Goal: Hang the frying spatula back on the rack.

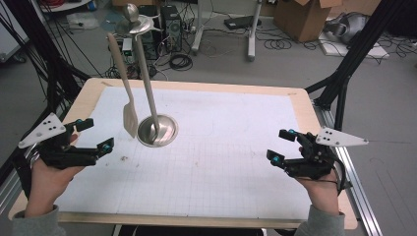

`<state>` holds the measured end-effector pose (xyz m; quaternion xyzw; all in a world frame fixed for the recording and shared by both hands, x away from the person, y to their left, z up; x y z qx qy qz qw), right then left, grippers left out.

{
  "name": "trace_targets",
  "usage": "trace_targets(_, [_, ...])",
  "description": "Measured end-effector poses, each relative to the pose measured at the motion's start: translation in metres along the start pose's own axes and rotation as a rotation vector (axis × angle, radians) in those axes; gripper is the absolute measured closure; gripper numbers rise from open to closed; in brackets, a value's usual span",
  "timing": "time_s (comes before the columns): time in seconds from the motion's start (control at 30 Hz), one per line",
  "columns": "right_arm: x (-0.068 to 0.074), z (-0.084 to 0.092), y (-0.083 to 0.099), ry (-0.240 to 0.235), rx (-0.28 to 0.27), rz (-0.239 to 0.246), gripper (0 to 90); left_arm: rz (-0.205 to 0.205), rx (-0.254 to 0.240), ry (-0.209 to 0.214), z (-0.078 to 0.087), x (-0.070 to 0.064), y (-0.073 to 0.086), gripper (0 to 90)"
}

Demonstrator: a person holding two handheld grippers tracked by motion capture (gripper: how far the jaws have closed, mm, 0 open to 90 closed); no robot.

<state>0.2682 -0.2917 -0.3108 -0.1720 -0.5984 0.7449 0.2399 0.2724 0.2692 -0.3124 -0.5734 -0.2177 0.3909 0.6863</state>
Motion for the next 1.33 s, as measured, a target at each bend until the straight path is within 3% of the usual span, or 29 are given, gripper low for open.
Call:
trace_targets(0.3, [-0.002, 0.002, 0.001, 0.038, -0.011, 0.001, 13.5, 0.008, -0.014, -0.005, 0.009, 0.004, 0.001, 6.1])
trace_targets(0.77, [-0.009, 0.011, 0.005, 0.095, -0.047, -0.014, 13.5, 0.021, -0.019, -0.078, 0.02, 0.023, 0.007, 6.1])
trace_targets(1.33, [-0.014, 0.014, 0.009, 0.12, -0.059, -0.027, 13.5, 0.049, -0.001, -0.1, 0.015, 0.031, 0.013, 6.1])
Point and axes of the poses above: each handheld gripper's, and its own axes: z roughly backward along the jaws, y roughly out of its underside, x roughly to its left, the point moved 2 cm from there along -z, roughly forward along the jaws, and after that the axes turned 7 degrees about z, right-handed, at the moved point
